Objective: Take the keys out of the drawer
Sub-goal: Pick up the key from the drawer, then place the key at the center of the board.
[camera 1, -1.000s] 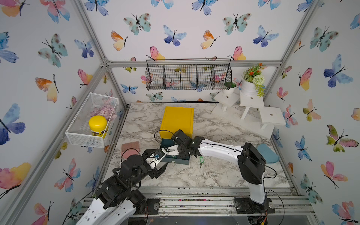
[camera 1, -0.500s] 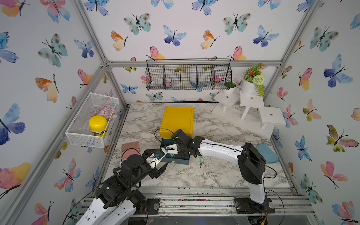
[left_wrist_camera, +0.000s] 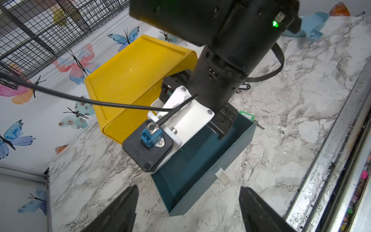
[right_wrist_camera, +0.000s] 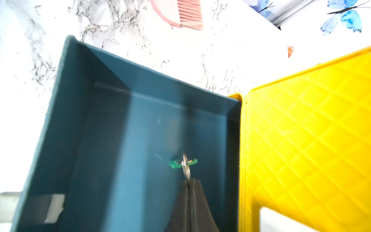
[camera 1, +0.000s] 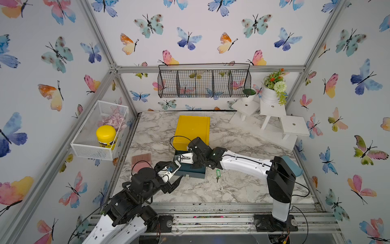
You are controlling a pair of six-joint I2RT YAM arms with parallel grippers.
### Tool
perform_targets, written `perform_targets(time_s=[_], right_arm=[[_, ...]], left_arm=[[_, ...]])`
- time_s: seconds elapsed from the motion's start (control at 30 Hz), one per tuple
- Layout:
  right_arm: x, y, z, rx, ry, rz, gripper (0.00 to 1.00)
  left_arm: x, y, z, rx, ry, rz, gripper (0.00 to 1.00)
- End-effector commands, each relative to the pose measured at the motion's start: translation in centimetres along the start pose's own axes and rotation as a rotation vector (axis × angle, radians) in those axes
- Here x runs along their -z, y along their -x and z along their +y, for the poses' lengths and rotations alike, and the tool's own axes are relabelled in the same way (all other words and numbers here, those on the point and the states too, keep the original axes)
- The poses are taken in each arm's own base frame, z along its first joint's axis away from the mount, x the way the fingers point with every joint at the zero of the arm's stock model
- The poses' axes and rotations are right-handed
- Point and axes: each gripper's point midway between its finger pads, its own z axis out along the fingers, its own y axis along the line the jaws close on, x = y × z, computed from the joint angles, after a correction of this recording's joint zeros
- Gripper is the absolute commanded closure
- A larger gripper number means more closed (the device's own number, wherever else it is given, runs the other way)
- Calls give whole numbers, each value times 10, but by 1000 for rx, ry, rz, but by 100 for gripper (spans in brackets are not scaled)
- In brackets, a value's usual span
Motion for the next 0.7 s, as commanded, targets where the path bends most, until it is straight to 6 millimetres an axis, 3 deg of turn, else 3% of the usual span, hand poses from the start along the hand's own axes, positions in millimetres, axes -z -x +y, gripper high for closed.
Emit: perform_targets(time_s=[0.0,0.33,0.67], right_arm=[[12,6,-12,-22,-44,-26,98],[48,26,-33,-100,-117,-113,98],[104,19,-49,-225,-209,-116,98]], left_arm=[[3,11,5,8,19,-33,16],[3,25,8,-1,13,-55,16],[-1,69,7,-43,-58,-125,18]])
